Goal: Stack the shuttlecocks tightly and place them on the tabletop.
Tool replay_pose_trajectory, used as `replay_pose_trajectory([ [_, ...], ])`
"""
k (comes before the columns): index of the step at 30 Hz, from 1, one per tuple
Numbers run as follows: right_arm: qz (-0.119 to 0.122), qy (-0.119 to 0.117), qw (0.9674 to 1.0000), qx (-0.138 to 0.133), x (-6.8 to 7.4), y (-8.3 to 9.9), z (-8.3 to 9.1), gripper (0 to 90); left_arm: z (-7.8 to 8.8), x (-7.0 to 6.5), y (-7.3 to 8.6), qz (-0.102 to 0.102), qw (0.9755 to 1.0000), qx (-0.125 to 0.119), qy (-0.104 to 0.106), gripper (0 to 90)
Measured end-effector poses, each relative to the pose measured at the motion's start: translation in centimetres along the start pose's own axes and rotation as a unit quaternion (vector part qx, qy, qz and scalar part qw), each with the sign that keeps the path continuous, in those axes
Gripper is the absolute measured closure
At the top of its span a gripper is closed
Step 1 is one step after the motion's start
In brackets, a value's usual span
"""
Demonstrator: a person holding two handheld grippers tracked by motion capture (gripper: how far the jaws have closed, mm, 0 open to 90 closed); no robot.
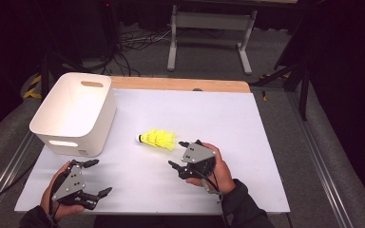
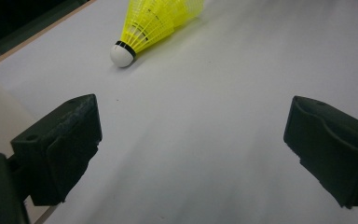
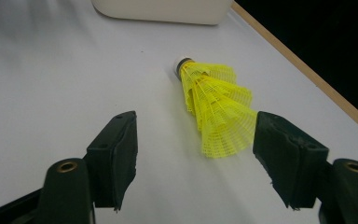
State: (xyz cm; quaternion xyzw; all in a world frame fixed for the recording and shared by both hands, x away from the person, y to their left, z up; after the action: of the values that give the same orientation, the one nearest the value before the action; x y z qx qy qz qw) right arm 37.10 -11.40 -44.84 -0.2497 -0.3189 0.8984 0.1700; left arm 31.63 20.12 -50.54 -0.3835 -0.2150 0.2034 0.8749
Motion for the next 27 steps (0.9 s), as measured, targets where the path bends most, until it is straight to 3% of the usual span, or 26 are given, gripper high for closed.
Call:
replay_pose_trajectory([
  [12, -0.014, 0.012, 0.9998, -0.011, 0.1, 1.7, 1.2, 26.0, 0.0, 0.1, 0.0, 0.001, 1.0000, 0.002, -0.002, 4.9],
  [27, -0.026, 0.032, 0.9991, -0.005, -0.2, 4.3, 2.1, 23.4, 0.0, 0.1, 0.0, 0.001, 1.0000, 0.003, -0.004, 4.9],
])
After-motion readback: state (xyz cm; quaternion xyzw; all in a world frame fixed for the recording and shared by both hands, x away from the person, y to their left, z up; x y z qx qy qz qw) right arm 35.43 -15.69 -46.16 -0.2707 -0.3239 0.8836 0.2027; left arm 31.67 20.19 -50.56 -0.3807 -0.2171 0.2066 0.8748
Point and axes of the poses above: each handheld gripper's, and its own axes: z roughly backward along the jaws, y roughly out of its underside, x roughly to its left, the point moved 5 cm from there along -z, roughly forward along the jaws, and after that the axes turned 12 degrees about x, right-handed, at the moved point
